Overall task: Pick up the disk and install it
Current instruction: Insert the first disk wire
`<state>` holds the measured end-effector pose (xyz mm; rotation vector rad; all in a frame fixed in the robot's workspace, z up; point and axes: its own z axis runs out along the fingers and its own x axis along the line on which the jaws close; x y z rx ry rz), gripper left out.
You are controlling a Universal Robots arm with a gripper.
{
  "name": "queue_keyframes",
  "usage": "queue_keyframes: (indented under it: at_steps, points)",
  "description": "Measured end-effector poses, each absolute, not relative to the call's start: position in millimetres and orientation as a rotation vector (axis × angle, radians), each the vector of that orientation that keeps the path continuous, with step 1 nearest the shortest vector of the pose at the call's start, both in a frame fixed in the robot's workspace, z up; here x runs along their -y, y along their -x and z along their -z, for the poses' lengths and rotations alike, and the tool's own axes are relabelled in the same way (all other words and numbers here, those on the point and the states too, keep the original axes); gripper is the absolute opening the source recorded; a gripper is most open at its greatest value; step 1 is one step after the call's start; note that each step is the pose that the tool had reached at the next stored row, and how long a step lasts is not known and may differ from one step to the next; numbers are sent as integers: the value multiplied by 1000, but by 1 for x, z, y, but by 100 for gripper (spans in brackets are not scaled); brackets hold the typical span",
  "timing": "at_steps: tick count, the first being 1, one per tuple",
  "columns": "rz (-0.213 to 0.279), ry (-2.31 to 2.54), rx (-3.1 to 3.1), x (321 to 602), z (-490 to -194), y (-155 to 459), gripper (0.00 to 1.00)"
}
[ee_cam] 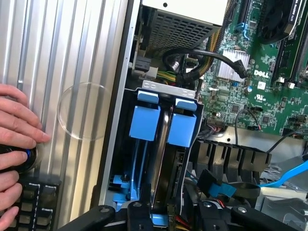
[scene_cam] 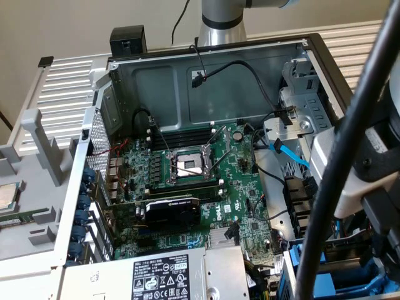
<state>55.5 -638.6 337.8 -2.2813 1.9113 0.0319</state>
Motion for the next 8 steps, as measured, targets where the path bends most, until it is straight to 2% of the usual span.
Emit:
queue_keyframes:
  at_steps: [2, 3, 8]
  points:
    - [-37, 2283, -1912, 639, -338, -56, 38]
    - [-39, 2284, -1913, 639, -338, -56, 31]
    - [-43, 2285, -1914, 639, -337, -58, 31]
